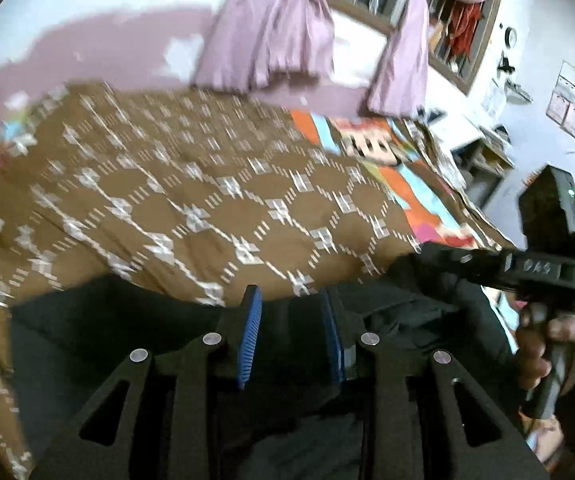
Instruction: Fold large clothes
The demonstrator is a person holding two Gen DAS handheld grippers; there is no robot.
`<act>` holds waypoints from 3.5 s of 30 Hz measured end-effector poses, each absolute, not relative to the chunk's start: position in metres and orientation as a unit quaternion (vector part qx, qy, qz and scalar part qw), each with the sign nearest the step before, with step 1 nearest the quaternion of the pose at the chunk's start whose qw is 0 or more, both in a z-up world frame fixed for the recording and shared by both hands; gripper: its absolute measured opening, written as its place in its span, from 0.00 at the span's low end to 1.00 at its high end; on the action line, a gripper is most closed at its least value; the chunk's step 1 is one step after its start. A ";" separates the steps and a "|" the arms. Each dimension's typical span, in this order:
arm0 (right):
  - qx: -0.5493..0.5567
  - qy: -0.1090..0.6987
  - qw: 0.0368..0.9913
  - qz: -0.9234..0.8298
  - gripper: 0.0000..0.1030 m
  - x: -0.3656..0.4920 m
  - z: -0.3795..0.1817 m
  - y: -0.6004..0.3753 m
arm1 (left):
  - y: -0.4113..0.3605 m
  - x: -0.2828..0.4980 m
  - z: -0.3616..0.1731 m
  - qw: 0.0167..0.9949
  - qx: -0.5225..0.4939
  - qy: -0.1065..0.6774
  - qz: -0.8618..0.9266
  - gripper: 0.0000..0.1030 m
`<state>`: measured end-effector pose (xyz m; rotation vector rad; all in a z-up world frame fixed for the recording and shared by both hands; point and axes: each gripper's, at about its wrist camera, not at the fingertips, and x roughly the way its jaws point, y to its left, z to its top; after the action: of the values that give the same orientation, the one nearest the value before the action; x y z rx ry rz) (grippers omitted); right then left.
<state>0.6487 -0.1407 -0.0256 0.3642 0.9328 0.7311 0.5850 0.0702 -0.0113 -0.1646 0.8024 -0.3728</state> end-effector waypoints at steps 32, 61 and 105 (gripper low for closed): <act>-0.093 0.503 0.800 0.312 0.05 0.585 -0.105 -0.103 | 0.038 0.542 -0.101 0.845 0.067 0.503 -0.171 0.01; -0.061 0.314 0.922 0.220 1.00 0.452 0.038 -0.133 | 0.055 0.422 0.056 0.931 -0.081 0.351 -0.064 0.97; -0.058 0.220 0.944 0.237 1.00 0.171 0.102 -0.201 | 0.017 0.110 0.123 0.969 0.024 0.229 -0.085 0.98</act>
<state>0.1715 -0.2013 0.1020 -0.1191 0.4477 0.4836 0.1098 0.0169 0.1232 0.0485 0.4619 -0.1724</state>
